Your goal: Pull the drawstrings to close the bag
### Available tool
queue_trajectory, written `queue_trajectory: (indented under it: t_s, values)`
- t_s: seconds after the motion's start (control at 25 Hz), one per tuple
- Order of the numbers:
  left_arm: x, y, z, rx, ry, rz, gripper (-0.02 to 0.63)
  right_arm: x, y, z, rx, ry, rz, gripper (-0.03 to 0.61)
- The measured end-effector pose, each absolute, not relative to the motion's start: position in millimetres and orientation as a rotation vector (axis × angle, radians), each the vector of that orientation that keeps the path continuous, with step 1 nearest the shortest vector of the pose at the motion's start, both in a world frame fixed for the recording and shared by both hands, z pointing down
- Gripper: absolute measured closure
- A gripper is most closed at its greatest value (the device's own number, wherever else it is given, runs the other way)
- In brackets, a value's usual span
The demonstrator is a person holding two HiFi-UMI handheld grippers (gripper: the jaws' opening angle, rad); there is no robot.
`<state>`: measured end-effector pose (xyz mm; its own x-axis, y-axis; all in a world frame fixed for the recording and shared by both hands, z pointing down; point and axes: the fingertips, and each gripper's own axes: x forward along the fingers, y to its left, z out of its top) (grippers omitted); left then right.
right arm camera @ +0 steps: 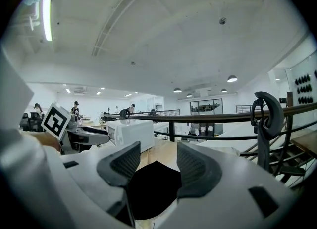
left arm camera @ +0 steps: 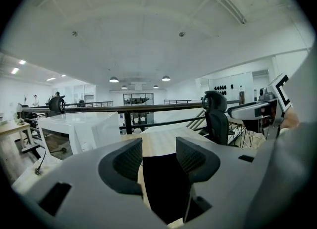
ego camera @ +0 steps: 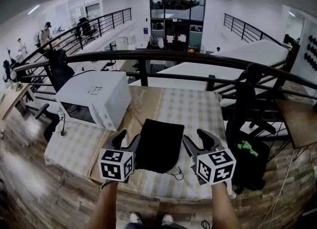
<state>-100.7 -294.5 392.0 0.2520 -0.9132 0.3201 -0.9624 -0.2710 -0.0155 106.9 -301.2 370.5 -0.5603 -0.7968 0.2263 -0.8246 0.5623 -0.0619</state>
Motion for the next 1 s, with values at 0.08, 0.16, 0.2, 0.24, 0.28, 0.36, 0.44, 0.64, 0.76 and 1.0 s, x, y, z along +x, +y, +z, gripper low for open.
queue_trajectory:
  t_s: [0.08, 0.16, 0.2, 0.24, 0.28, 0.36, 0.44, 0.64, 0.76, 1.0]
  values:
    - [-107, -296, 392, 2.344, -1.757, 0.386, 0.4, 103, -300, 369, 1.394, -2.605, 0.236, 0.362]
    - [-113, -300, 391, 2.362, -1.737, 0.378, 0.4, 99, -300, 368, 1.421, -2.589, 0.234, 0.362]
    - [-115, -302, 390, 2.375, -1.725, 0.377, 0.4, 97, -300, 366, 1.436, -2.582, 0.234, 0.362]
    - [-117, -303, 389, 2.388, -1.713, 0.377, 0.4, 94, -299, 365, 1.451, -2.574, 0.233, 0.362]
    - [-120, -304, 388, 2.4, -1.701, 0.378, 0.4, 92, -298, 364, 1.465, -2.567, 0.232, 0.362]
    - [-125, -306, 387, 2.419, -1.678, 0.378, 0.4, 86, -296, 363, 1.489, -2.554, 0.232, 0.362]
    - [-130, -306, 388, 2.433, -1.656, 0.378, 0.4, 80, -292, 362, 1.51, -2.542, 0.236, 0.362]
    - [-135, -305, 390, 2.468, -1.607, 0.374, 0.4, 73, -283, 362, 1.553, -2.512, 0.232, 0.362]
    - [-139, -303, 391, 2.48, -1.59, 0.373, 0.399, 68, -279, 363, 1.56, -2.502, 0.229, 0.362]
    - [-139, -297, 394, 2.498, -1.561, 0.38, 0.399, 64, -270, 366, 1.553, -2.487, 0.228, 0.362]
